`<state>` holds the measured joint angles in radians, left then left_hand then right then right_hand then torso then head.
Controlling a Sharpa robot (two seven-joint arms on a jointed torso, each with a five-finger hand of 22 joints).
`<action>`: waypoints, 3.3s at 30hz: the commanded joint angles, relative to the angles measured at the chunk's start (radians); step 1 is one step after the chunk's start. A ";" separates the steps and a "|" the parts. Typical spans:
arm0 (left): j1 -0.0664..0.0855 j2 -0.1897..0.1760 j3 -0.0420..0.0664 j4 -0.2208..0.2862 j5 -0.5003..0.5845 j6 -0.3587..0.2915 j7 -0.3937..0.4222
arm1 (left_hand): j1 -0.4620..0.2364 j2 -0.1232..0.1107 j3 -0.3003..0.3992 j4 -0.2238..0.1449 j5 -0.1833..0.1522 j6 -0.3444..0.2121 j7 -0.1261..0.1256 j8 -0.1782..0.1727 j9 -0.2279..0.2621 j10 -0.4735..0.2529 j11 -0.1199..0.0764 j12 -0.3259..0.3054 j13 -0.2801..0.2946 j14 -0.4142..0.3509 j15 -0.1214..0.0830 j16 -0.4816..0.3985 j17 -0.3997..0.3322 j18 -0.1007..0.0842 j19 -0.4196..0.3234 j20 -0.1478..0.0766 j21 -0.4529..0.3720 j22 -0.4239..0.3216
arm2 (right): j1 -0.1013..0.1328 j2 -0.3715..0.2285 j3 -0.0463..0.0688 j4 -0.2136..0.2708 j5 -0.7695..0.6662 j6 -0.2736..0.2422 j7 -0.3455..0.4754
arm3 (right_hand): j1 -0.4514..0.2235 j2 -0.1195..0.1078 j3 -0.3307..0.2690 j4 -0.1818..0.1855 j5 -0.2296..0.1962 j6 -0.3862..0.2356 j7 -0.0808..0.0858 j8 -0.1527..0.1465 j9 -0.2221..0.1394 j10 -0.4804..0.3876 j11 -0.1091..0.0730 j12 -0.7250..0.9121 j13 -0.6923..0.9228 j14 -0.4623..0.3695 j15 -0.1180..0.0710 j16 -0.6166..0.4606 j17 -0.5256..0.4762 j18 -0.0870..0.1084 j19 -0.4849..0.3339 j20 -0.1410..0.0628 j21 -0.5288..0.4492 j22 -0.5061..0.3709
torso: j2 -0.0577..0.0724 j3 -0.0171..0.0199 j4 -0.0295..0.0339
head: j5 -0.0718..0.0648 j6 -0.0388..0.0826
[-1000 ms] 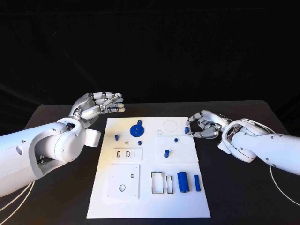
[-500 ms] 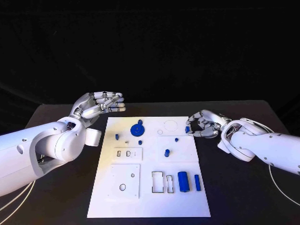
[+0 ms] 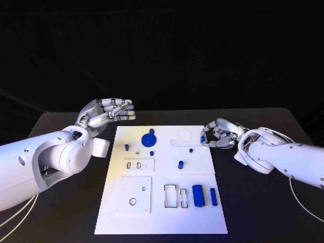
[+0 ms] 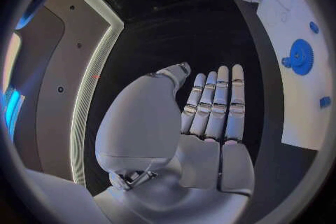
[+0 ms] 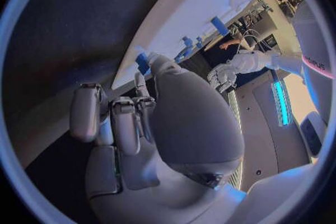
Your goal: Assemble the parts on the task board
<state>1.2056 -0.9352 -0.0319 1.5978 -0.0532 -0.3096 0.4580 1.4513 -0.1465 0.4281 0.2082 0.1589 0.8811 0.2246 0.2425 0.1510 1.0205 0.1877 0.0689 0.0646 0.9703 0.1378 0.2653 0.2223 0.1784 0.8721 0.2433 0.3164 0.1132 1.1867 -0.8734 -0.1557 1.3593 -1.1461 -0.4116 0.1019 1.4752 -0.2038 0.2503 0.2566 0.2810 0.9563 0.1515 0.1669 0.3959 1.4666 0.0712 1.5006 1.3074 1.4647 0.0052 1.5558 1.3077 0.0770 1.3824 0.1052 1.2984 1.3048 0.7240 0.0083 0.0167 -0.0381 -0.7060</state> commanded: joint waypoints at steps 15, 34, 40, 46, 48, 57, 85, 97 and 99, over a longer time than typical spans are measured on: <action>0.001 -0.001 0.001 0.004 -0.001 0.017 0.007 | -0.010 -0.002 0.006 0.001 -0.003 -0.009 0.020 -0.004 -0.001 0.002 0.001 -0.004 0.001 -0.002 0.006 -0.004 0.001 0.004 0.000 0.008 -0.004 -0.001 | -0.001 0.009 0.000 -0.002 -0.021 0.012 -0.019 | 0.002 0.010 0.020 -0.004 -0.004 0.023 -0.008 0.012 0.003 0.057 -0.010 0.012 0.201 0.095 -0.013 0.005 0.211 -0.004 0.016 -0.005 0.013 0.010 | 0.001 0.0015 0.0000 | 0.000 -0.002; 0.001 -0.002 0.001 0.004 -0.001 0.016 0.007 | -0.010 -0.002 0.006 0.001 -0.003 -0.009 0.020 -0.004 -0.001 0.002 0.001 -0.004 0.001 -0.002 0.006 -0.004 0.001 0.004 0.000 0.008 -0.004 -0.001 | -0.001 0.017 0.000 -0.001 -0.031 -0.065 -0.032 | 0.003 0.036 0.119 -0.022 -0.012 0.076 -0.032 0.043 0.013 0.067 -0.032 0.022 0.213 0.097 -0.032 0.006 0.219 -0.009 0.030 -0.023 0.030 0.032 | 0.001 0.0025 -0.0003 | 0.003 -0.005; 0.001 -0.002 0.001 0.003 -0.002 0.017 0.007 | -0.010 -0.002 0.006 0.001 -0.003 -0.009 0.020 -0.004 -0.001 0.002 0.001 -0.004 0.001 -0.002 0.006 -0.004 0.001 0.004 0.000 0.008 -0.004 -0.001 | 0.002 0.011 0.001 0.032 -0.029 -0.084 -0.054 | 0.001 0.033 0.123 -0.024 -0.012 0.076 -0.033 0.044 0.014 0.067 -0.033 0.022 0.213 0.097 -0.033 0.006 0.218 -0.011 0.034 -0.024 0.035 0.037 | 0.000 0.0023 -0.0030 | 0.005 -0.003; 0.001 0.001 0.001 -0.002 -0.002 0.018 0.006 | -0.012 -0.002 0.008 -0.001 -0.004 -0.009 0.020 -0.004 -0.001 0.002 0.001 -0.004 0.001 -0.002 0.006 -0.006 0.004 0.004 0.000 0.008 -0.004 -0.003 | 0.028 0.001 0.004 0.127 -0.034 -0.066 -0.173 | -0.011 0.037 0.141 -0.026 -0.012 0.072 -0.032 0.045 0.015 0.060 -0.033 0.012 0.202 0.097 -0.033 0.006 0.218 -0.013 0.038 -0.025 0.041 0.044 | -0.003 0.0015 -0.0040 | 0.006 -0.002; 0.001 0.002 0.001 -0.007 -0.002 0.018 0.006 | -0.012 -0.002 0.008 -0.001 -0.004 -0.009 0.020 -0.004 -0.001 0.002 0.001 -0.004 0.001 -0.002 0.006 -0.006 0.004 0.004 0.000 0.008 -0.004 -0.003 | 0.039 0.005 0.004 0.163 -0.045 -0.062 -0.215 | -0.011 0.037 0.141 -0.026 -0.013 0.072 -0.032 0.045 0.015 0.060 -0.033 0.012 0.203 0.097 -0.033 0.006 0.219 -0.013 0.039 -0.025 0.042 0.045 | -0.006 0.0005 -0.0056 | 0.008 -0.004; 0.001 0.016 0.000 -0.036 -0.002 0.021 0.004 | -0.013 -0.002 0.009 -0.001 -0.004 -0.009 0.020 -0.004 -0.001 0.003 0.001 -0.004 0.001 -0.002 0.006 -0.006 0.004 0.004 0.000 0.008 -0.004 -0.003 | 0.060 0.096 0.005 0.258 -0.103 -0.054 -0.358 | -0.023 0.040 0.151 -0.026 -0.014 0.077 -0.035 0.051 0.018 0.059 -0.035 0.010 0.200 0.097 -0.035 0.005 0.216 -0.015 0.044 -0.026 0.048 0.052 | -0.016 -0.0025 -0.0078 | 0.029 -0.013; 0.001 0.035 0.000 -0.071 -0.002 0.024 0.001 | -0.014 -0.002 0.009 -0.002 -0.004 -0.009 0.020 -0.004 -0.001 0.003 0.001 -0.004 0.001 -0.001 0.006 -0.007 0.005 0.004 0.000 0.008 -0.005 -0.003 | -0.034 0.370 -0.002 0.200 -0.329 -0.008 -0.515 | -0.062 0.034 0.162 -0.022 -0.016 0.083 -0.043 0.064 0.028 0.055 -0.042 0.003 0.194 0.094 -0.041 0.003 0.205 -0.013 0.043 -0.032 0.042 0.049 | -0.027 -0.0144 -0.0004 | 0.094 -0.042; 0.001 0.039 0.000 -0.071 -0.002 0.027 0.000 | -0.014 -0.002 0.009 -0.002 -0.004 -0.009 0.020 -0.004 -0.001 0.003 0.001 -0.004 0.001 -0.001 0.006 -0.007 0.005 0.004 0.000 0.008 -0.005 -0.003 | -0.056 0.399 -0.003 0.177 -0.357 -0.007 -0.516 | -0.069 0.029 0.162 -0.022 -0.016 0.082 -0.044 0.066 0.029 0.058 -0.043 0.006 0.197 0.094 -0.042 0.003 0.205 -0.013 0.043 -0.033 0.042 0.049 | -0.026 -0.0123 -0.0011 | 0.109 -0.048; 0.001 0.040 0.000 -0.071 -0.002 0.028 0.000 | -0.015 -0.003 0.009 -0.001 -0.004 -0.009 0.020 -0.004 -0.001 0.003 0.001 -0.004 0.001 -0.001 0.006 -0.008 0.005 0.004 0.000 0.008 -0.005 -0.004 | -0.058 0.402 -0.004 0.174 -0.358 -0.007 -0.515 | -0.069 0.029 0.162 -0.022 -0.016 0.082 -0.044 0.066 0.029 0.058 -0.043 0.006 0.197 0.094 -0.042 0.003 0.205 -0.013 0.043 -0.033 0.042 0.049 | -0.026 -0.0123 -0.0010 | 0.110 -0.049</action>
<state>1.2059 -0.8978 -0.0324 1.5249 -0.0532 -0.3018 0.4531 1.4473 -0.1504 0.4307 0.2056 0.1589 0.8812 0.2246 0.2425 0.1510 1.0206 0.1877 0.0690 0.0646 0.9703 0.1378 0.2616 0.2263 0.1785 0.8721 0.2433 0.3164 0.1106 1.1306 -0.4735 -0.1590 1.5346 -1.4725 -0.4336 -0.4060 1.4179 -0.1766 0.4045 0.2346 0.2633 1.0260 0.1178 0.2289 0.4085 1.4667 0.0358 1.5093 1.3075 1.4649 -0.0308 1.5558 1.3081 0.0770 1.4217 0.0770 1.3416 1.3080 0.6978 -0.0048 0.0153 0.0706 -0.7527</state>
